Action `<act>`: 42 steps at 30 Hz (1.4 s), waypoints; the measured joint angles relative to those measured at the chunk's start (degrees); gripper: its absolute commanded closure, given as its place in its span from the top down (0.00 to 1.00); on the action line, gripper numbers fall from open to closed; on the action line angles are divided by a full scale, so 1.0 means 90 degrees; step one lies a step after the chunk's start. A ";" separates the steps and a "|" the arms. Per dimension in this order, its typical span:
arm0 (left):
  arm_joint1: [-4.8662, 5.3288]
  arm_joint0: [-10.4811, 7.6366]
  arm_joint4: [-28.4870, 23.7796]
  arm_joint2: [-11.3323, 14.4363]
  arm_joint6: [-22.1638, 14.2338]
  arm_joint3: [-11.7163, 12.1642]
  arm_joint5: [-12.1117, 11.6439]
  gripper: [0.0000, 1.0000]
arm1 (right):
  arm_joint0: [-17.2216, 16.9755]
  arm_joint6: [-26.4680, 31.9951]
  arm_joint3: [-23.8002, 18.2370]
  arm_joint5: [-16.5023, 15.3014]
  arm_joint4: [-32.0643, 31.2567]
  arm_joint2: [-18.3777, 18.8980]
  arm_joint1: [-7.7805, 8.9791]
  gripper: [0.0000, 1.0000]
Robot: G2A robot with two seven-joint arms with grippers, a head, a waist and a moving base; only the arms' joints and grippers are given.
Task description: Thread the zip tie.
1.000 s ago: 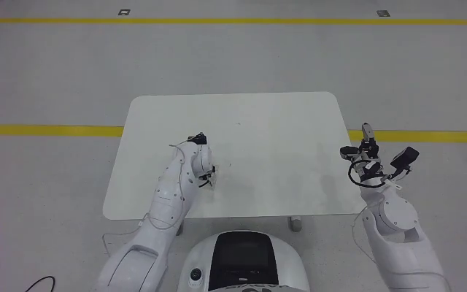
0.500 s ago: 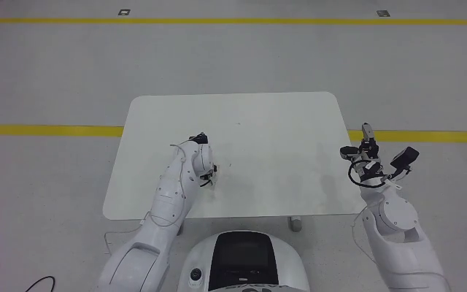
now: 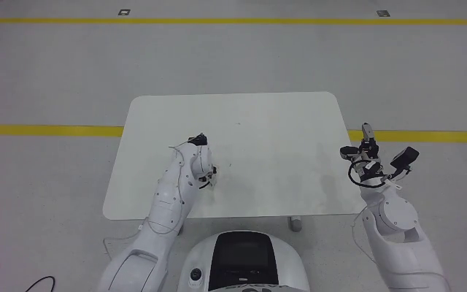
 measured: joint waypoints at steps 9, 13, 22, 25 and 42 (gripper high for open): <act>0.0022 0.0070 0.0022 -0.0061 -0.0003 -0.0007 0.0000 0.12 | 0.0000 0.0000 0.0000 0.0000 0.0000 0.0000 0.0000 1.00; 0.0022 0.0022 -0.0026 -0.0089 0.0048 0.0100 0.0000 0.10 | 0.0000 0.0000 0.0000 0.0000 0.0000 0.0000 0.0000 1.00; 0.0020 -0.0118 -0.0169 -0.0091 0.0153 0.0339 0.0000 0.11 | 0.0000 0.0000 0.0000 0.0000 0.0000 0.0000 0.0000 1.00; 0.0019 -0.0136 -0.0184 -0.0088 0.0157 0.0349 0.0000 0.12 | 0.0000 0.0000 0.0000 0.0000 0.0000 0.0000 0.0000 1.00; -0.0016 -0.0345 -0.0183 -0.0068 0.0209 0.0776 0.0000 0.00 | 0.0000 0.0000 0.0000 0.0000 0.0000 0.0000 0.0000 1.00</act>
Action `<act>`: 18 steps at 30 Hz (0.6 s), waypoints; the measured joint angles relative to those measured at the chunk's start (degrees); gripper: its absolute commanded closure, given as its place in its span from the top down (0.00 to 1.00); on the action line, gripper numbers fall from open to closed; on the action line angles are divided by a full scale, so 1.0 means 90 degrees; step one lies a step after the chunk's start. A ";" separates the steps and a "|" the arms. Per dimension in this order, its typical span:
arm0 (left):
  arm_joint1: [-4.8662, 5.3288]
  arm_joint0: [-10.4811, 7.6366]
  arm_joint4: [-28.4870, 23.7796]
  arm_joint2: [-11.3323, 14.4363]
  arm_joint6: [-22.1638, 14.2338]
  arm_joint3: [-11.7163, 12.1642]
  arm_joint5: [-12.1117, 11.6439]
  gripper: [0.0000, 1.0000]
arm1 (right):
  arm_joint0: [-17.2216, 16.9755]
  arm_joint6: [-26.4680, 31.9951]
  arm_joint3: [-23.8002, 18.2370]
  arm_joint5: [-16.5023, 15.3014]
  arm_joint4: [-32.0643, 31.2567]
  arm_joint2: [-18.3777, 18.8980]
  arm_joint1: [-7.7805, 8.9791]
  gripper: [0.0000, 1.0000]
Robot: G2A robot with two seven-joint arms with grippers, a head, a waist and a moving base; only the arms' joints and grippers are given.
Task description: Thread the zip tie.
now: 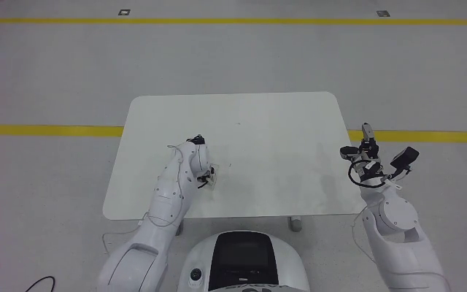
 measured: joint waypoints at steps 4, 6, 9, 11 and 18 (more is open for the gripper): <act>0.0006 -0.0040 -0.0052 -0.0021 -0.0023 0.0015 0.0000 0.00 | 0.0000 0.0000 0.0000 0.0000 0.0000 0.0000 0.0000 1.00; 0.0023 -0.0018 -0.0055 -0.0023 -0.0079 -0.0089 0.0000 0.00 | 0.0000 0.0000 0.0000 0.0000 0.0000 0.0000 0.0000 1.00; 0.0068 0.0081 -0.0009 -0.0053 -0.0221 -0.0360 -0.0009 0.00 | 0.0000 0.0000 0.0000 0.0000 0.0000 0.0000 0.0000 1.00; 0.0102 0.0167 0.0036 -0.0084 -0.0341 -0.0559 -0.0029 0.00 | 0.0000 0.0000 0.0000 0.0000 0.0000 0.0000 0.0000 1.00; 0.0251 0.0549 0.0249 -0.0292 -0.0883 -0.1371 -0.0122 0.00 | 0.0000 0.0000 0.0000 0.0000 0.0000 0.0000 0.0000 1.00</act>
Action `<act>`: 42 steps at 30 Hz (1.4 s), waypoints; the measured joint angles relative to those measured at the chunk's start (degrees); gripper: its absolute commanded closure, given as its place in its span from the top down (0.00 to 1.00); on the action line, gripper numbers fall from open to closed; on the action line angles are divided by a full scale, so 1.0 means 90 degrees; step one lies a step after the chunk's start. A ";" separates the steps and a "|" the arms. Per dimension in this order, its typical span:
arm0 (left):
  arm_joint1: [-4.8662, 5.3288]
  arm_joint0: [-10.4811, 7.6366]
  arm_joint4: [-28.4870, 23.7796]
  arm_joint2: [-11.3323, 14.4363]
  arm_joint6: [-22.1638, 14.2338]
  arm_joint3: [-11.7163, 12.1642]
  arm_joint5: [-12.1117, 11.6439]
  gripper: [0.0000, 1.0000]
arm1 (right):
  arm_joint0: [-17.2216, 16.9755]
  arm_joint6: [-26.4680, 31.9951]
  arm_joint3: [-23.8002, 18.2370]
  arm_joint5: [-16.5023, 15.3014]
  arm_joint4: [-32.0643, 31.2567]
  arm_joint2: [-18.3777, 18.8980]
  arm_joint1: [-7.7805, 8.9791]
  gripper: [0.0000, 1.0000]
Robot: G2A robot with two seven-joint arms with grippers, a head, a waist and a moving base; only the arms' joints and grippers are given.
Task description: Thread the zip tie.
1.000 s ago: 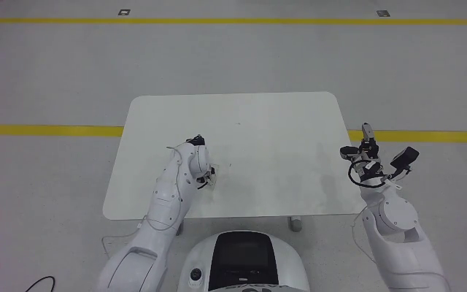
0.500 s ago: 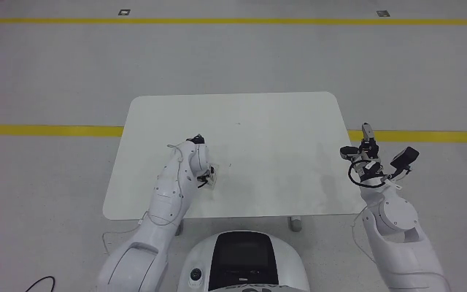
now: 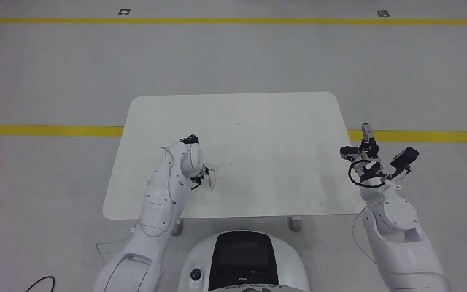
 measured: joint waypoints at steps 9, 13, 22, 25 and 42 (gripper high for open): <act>0.0115 0.0316 -0.0366 -0.0212 -0.0071 -0.0684 -0.0309 0.00 | 0.0000 0.0000 0.0000 0.0000 0.0000 0.0000 0.0000 1.00; 0.0158 0.0421 -0.0585 -0.0268 -0.0071 -0.0956 -0.0478 0.00 | 0.0000 0.0000 0.0000 0.0000 0.0000 0.0000 0.0000 1.00; 0.0314 0.0788 -0.1374 -0.0689 -0.0070 -0.1668 -0.1209 0.00 | 0.0000 0.0000 0.0000 0.0000 0.0000 0.0000 0.0000 1.00; 0.0393 0.0886 -0.1879 -0.0919 -0.0071 -0.1785 -0.1664 0.00 | 0.0000 0.0000 0.0000 0.0000 0.0000 0.0000 0.0000 1.00; 0.0780 0.0727 -0.3743 -0.1259 -0.0071 -0.1158 -0.3191 0.00 | 0.0000 0.0000 0.0000 0.0000 0.0000 0.0000 0.0000 1.00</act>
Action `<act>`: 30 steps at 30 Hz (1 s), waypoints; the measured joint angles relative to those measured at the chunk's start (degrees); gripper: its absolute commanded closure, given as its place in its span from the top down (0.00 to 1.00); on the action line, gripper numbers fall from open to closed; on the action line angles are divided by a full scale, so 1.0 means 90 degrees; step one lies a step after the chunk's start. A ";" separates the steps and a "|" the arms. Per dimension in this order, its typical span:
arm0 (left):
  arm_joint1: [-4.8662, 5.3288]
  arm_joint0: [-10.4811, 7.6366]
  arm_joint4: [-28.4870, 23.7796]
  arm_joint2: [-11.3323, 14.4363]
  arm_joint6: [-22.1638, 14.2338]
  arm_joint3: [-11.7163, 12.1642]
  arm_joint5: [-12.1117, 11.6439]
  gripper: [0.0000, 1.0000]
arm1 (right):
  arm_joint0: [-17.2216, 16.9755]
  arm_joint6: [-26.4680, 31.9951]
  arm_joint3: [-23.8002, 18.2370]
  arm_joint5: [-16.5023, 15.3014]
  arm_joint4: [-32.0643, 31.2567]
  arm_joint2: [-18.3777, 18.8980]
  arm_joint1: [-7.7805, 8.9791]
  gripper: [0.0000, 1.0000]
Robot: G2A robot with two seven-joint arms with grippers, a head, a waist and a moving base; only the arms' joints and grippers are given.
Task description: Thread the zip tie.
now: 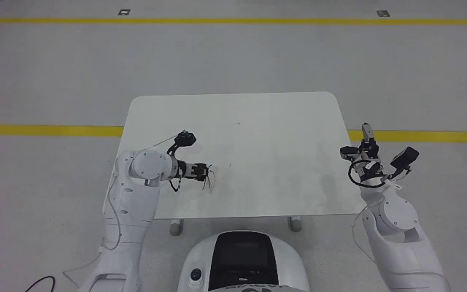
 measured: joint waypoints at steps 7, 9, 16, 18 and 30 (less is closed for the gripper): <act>0.0003 0.0008 0.0011 -0.0005 0.0036 -0.0015 0.0009 0.00 | 0.0000 0.0000 0.0000 0.0000 0.0000 0.0000 0.0000 1.00; 0.0023 0.0070 0.0112 -0.0040 0.0469 -0.0125 0.0074 0.00 | 0.0000 0.0000 0.0000 0.0000 0.0000 0.0000 0.0000 1.00; 0.0136 0.0444 0.0182 -0.0309 0.2417 -0.0721 -0.0262 0.00 | 0.0000 0.0000 0.0000 0.0000 0.0000 0.0000 0.0000 1.00; 0.0172 0.0514 0.0568 -0.0295 0.2922 -0.0776 -0.0268 0.00 | 0.0000 0.0000 0.0000 0.0000 0.0000 0.0000 0.0000 1.00; 0.0199 0.0589 0.0921 -0.0149 0.3477 -0.0770 -0.0383 0.00 | 0.0000 0.0000 0.0000 0.0000 0.0000 0.0000 0.0000 1.00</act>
